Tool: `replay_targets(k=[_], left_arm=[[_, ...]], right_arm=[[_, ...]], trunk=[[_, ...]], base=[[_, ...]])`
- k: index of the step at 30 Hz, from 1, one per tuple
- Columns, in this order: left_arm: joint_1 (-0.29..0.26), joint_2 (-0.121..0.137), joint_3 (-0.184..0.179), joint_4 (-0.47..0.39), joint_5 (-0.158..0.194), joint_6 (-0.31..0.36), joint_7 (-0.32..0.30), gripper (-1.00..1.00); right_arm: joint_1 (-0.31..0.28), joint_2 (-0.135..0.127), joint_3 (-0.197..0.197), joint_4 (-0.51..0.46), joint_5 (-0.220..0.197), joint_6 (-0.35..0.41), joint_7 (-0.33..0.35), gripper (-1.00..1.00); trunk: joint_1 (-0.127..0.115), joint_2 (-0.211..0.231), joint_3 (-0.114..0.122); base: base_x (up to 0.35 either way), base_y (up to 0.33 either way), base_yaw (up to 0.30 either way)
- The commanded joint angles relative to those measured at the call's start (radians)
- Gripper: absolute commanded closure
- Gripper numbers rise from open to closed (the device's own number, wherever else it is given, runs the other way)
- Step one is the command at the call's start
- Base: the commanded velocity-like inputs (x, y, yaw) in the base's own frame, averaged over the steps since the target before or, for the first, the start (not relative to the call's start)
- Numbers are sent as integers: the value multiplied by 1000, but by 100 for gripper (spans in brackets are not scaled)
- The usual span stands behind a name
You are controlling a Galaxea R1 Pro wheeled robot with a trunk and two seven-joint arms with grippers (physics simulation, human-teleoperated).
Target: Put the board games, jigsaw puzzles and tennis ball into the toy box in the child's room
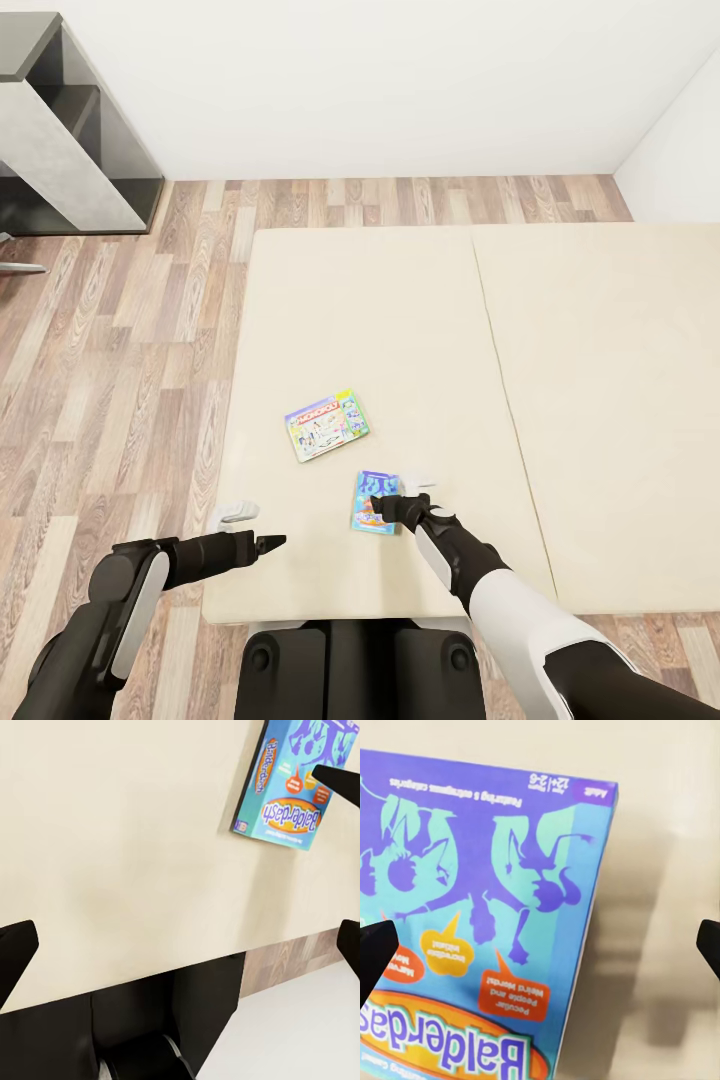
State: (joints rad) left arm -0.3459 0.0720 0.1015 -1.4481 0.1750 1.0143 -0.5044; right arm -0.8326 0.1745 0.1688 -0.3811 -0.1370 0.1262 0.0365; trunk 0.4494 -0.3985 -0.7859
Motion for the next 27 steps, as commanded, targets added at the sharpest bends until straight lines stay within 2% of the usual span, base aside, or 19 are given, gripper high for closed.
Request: replay_targets(k=[1, 27], left_arm=[[0, 0, 1, -1, 5, 7, 0, -100], [1, 0, 1, -1, 5, 7, 0, -100]], right_arm=[[0, 0, 3, -1, -10, 4, -1, -100], [1, 0, 3, -1, -9, 1, -1, -100]], trunk=[[1, -2, -1], [1, -2, -1]], base=[[0, 0, 0], [0, 18, 0]])
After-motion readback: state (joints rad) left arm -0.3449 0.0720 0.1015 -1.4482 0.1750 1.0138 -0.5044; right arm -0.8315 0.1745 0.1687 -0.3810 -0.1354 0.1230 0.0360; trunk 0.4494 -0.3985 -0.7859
